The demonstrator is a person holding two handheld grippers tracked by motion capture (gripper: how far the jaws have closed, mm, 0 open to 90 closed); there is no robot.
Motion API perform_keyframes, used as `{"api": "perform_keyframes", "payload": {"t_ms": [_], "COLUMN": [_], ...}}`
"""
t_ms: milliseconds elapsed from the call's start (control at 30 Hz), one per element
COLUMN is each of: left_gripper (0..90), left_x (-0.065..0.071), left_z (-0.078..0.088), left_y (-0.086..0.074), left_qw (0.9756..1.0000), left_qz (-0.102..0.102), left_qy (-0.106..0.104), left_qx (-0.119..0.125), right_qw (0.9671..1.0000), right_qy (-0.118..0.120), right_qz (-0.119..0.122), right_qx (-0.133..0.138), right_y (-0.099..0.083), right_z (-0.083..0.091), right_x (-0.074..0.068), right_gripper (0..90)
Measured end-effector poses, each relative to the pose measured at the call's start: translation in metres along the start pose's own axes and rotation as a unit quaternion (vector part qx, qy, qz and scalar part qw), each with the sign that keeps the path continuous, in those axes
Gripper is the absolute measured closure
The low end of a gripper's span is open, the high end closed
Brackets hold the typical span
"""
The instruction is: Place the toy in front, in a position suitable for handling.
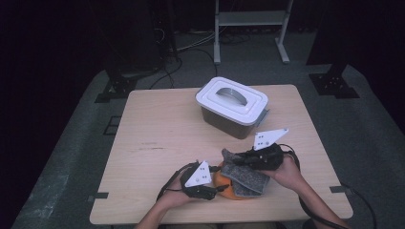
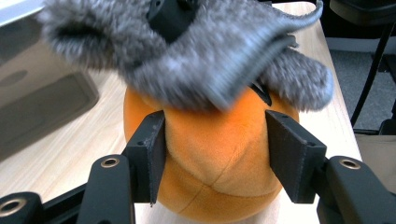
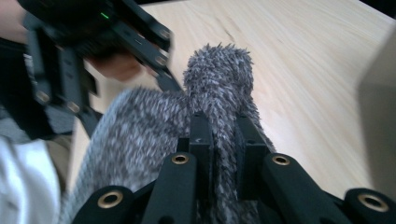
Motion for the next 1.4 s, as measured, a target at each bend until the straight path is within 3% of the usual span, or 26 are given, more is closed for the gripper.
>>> {"api": "perform_keyframes", "payload": {"t_ms": [100, 200, 267, 300, 333, 500, 633, 767, 900, 1000, 1100, 1233, 1400], "left_gripper": [41.5, 35.3, 23.4, 19.5, 18.0, 33.2, 40.3, 41.7, 40.1, 25.7, 16.8, 31.3, 37.8], "left_x": [-0.001, -0.002, -0.005, -0.006, -0.006, -0.004, 0.0, -0.001, -0.003, -0.008, -0.006, -0.007, -0.006], "left_z": [0.0, -0.001, -0.004, -0.007, -0.009, -0.007, -0.005, -0.001, -0.004, -0.008, -0.012, -0.011, -0.013], "left_y": [0.0, 0.0, 0.0, 0.0, 0.0, 0.001, 0.001, -0.003, -0.002, -0.004, -0.009, -0.005, 0.004], "left_qw": [1.0, 0.9998, 0.9986, 0.9968, 0.9962, 0.9989, 0.9999, 0.9999, 0.9997, 0.9983, 0.998, 0.9988, 0.9984], "left_qz": [0.005, 0.017, 0.051, 0.078, 0.083, 0.047, 0.01, 0.013, 0.024, 0.058, 0.061, 0.049, 0.054], "left_qy": [0.0, -0.001, -0.009, -0.017, -0.02, -0.007, 0.002, 0.001, 0.0, -0.004, -0.01, 0.002, 0.014], "left_qx": [0.005, 0.007, 0.011, 0.011, 0.013, 0.006, -0.004, 0.0, 0.005, 0.003, -0.007, -0.004, -0.002], "right_qw": [0.9997, 0.9995, 0.9995, 0.9995, 0.9995, 0.9998, 0.9997, 0.9999, 0.9995, 0.9989, 0.9982, 0.9985, 0.9996], "right_qy": [-0.019, -0.017, -0.017, -0.016, -0.008, 0.01, 0.003, -0.002, -0.032, -0.044, -0.06, -0.052, -0.001], "right_qz": [-0.017, -0.028, -0.025, -0.026, -0.027, -0.014, 0.025, 0.014, 0.001, -0.012, -0.011, -0.018, -0.004], "right_qx": [-0.005, 0.005, 0.008, 0.009, 0.012, 0.013, -0.001, 0.003, -0.001, -0.001, -0.005, 0.0, 0.028], "right_y": [-0.009, -0.015, -0.016, -0.017, -0.017, -0.011, 0.0, 0.0, -0.01, -0.017, -0.02, -0.018, 0.002], "right_z": [0.006, 0.011, 0.011, 0.01, 0.009, 0.008, -0.006, -0.003, 0.008, 0.012, 0.011, 0.009, 0.01], "right_x": [0.015, 0.017, 0.013, 0.011, 0.008, -0.004, -0.016, -0.008, 0.011, 0.02, 0.025, 0.028, 0.001], "right_gripper": [80.0, 80.0, 80.0, 79.9, 79.9, 80.0, 79.6, 79.8, 79.8, 79.8, 79.8, 79.8, 80.2]}}
Point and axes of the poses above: each handheld gripper's, and its own axes: z roughly backward along the jaws, y roughly out of its top, x roughly to its right, the point moved 8 cm from there along -z, roughly forward along the jaws, and after that the axes turned 14 degrees about -z, right-handed, at the moved point
